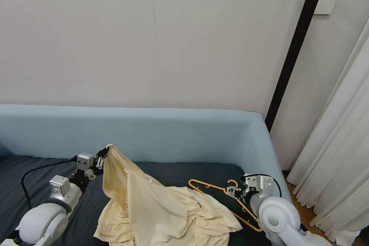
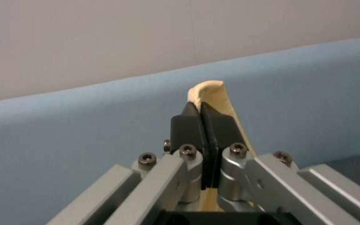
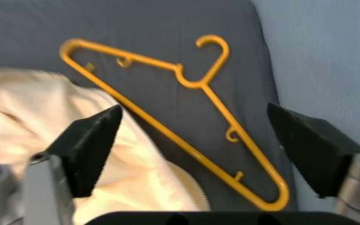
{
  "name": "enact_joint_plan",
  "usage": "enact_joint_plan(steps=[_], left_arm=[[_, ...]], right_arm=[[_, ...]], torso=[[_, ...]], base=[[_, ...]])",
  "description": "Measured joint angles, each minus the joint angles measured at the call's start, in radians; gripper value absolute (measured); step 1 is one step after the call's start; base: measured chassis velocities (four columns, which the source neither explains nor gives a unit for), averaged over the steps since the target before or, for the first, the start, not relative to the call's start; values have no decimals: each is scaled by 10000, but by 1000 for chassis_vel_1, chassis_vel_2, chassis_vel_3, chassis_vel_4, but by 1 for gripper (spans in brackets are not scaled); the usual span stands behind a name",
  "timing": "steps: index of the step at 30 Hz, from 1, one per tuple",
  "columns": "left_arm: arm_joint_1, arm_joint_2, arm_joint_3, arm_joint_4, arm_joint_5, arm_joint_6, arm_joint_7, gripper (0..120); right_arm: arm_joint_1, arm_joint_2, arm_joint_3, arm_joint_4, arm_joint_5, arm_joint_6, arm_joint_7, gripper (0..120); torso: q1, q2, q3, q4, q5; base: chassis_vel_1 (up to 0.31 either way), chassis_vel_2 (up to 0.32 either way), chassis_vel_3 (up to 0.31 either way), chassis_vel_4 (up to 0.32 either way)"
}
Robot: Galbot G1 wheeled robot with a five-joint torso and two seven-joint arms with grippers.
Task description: Pick up the clothes from the sofa and hang them on the clothes hanger.
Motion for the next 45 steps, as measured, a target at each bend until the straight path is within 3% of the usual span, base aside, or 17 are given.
enact_joint_plan(steps=[5, 6, 9, 13, 21, 25, 31, 43, 45], left_arm=[[140, -11, -85, -348, -5, -5, -121, 0], [140, -11, -85, -348, -5, -5, -121, 0], [218, -27, -170, -585, -14, -5, -181, 0], [257, -48, -207, -678, -15, -5, -233, 0], [311, -230, -232, -688, 48, 22, -295, 0], [311, -266, -234, -688, 62, 24, -300, 0], [257, -274, -216, -618, 62, 21, -308, 0], [252, -177, -199, -514, 62, -91, -310, 0], [252, -142, -186, -506, 62, -100, -310, 0]], right_arm=[[685, 447, -624, -2240, -2840, 686, -2360, 100], [685, 447, -624, -2240, -2840, 686, -2360, 100], [1171, 606, -798, -3670, -3889, 1710, -4176, 100], [1570, 673, -835, -4601, -4303, 2237, -5322, 100], [2541, 881, -1163, -6324, -5280, 2026, -7063, 100], [2844, 1107, -1214, -6991, -5662, 1692, -7442, 100], [3073, 1486, -1098, -7309, -6011, -128, -7394, 100], [3235, 1853, -618, -8603, -7470, 829, -8462, 100], [3234, 1875, -575, -8618, -7445, 894, -8462, 91]], torso=[[0, 0, 0, 5, 0], [0, 0, 0, 5, 0], [0, 0, 1, 2, 0], [1, 0, 0, 3, -2], [0, 0, 0, 2, -3], [1, -1, 0, 3, -2], [0, 0, 0, 3, -3], [0, 0, 0, 2, -2], [0, 0, -1, 2, -3]], base=[[0, 0, 0, 0], [0, 0, 0, 0], [0, 0, 0, 0], [0, 0, 0, 0], [0, 0, 0, 0], [0, 0, 0, 0], [0, 0, 0, 0], [0, 0, 0, 0], [0, 0, 0, 0]])
